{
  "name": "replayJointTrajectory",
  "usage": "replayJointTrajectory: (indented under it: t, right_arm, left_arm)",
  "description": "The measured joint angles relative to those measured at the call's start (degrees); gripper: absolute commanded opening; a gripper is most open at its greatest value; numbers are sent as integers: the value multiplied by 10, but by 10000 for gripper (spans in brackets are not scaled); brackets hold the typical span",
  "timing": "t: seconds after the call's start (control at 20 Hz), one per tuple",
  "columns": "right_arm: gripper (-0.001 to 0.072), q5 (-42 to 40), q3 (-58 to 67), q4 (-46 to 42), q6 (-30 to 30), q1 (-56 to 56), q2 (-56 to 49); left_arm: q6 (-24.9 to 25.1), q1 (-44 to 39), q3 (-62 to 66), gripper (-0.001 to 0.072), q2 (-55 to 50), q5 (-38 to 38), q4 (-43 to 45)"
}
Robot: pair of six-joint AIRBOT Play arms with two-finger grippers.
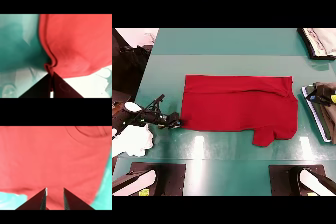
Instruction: Fold the shirts.
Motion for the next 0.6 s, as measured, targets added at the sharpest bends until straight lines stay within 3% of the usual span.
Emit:
replayJointTrajectory:
  t: [0.1, 0.35, 0.6]
  right_arm:
    - [496, 9, -38, -31, 9, 0, 12]
    - [511, 18, -200, -63, 34, 0, 49]
    - [507, -37, -316, -30, 43, 0, 61]
  left_arm:
    - [6, 0, 19, 23, 0, -5, -5]
    - [14, 0, 49, 23, 0, -15, -14]
    - [16, 0, 55, 23, 0, -18, -15]
